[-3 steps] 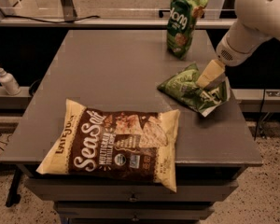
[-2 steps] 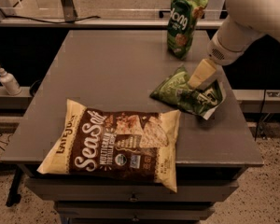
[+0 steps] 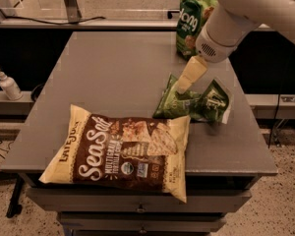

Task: Move green jalapeno chip bag near brown chip bag

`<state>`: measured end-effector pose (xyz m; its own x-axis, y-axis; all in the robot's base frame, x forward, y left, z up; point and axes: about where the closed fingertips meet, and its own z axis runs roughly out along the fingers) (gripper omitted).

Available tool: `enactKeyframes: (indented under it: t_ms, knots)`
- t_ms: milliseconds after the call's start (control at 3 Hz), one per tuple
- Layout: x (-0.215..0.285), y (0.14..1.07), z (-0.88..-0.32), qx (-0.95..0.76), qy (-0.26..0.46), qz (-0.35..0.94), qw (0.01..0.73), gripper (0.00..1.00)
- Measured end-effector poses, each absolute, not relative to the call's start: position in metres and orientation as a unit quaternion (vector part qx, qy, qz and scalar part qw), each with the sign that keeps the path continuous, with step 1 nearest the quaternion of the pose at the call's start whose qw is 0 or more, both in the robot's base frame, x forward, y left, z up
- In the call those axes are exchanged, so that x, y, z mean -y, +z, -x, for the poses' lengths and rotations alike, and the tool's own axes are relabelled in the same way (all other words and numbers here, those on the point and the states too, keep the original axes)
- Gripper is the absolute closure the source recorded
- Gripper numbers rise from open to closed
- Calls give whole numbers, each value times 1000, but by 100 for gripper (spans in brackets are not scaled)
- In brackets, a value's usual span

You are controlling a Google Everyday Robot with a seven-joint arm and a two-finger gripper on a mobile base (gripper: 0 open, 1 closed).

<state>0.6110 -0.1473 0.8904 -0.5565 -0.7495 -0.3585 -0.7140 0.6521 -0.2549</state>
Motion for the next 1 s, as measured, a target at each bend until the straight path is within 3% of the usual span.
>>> enactKeyframes:
  t_ms: [667,1000]
  knots:
    - [146,909,-598,-882,-54,408,230,0]
    - [184,950,-603,-885,-62,371,273,0]
